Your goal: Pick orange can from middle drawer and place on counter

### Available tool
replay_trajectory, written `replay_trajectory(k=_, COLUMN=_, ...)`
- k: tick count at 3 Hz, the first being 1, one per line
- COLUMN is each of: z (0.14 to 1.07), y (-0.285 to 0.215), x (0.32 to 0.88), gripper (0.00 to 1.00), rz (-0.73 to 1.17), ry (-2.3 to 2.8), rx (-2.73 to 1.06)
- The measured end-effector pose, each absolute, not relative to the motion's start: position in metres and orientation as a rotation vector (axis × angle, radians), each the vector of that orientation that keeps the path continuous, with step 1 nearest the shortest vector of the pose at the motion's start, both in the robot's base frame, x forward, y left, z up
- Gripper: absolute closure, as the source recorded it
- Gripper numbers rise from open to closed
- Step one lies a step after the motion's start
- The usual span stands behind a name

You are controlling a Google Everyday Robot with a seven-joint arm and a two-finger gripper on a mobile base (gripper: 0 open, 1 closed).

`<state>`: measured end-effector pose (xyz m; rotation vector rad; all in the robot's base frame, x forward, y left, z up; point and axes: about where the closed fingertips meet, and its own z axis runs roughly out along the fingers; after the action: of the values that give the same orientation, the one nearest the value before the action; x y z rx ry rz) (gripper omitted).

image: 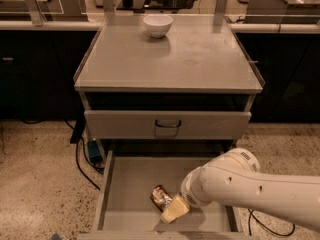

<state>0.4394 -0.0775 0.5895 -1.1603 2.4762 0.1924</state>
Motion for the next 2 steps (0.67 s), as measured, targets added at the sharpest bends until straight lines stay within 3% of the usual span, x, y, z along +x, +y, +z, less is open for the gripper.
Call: replay_trajectory(k=2, z=0.560, y=-0.068, x=0.447, gripper=0.00, rz=0.197, ry=2.452, rx=-1.203)
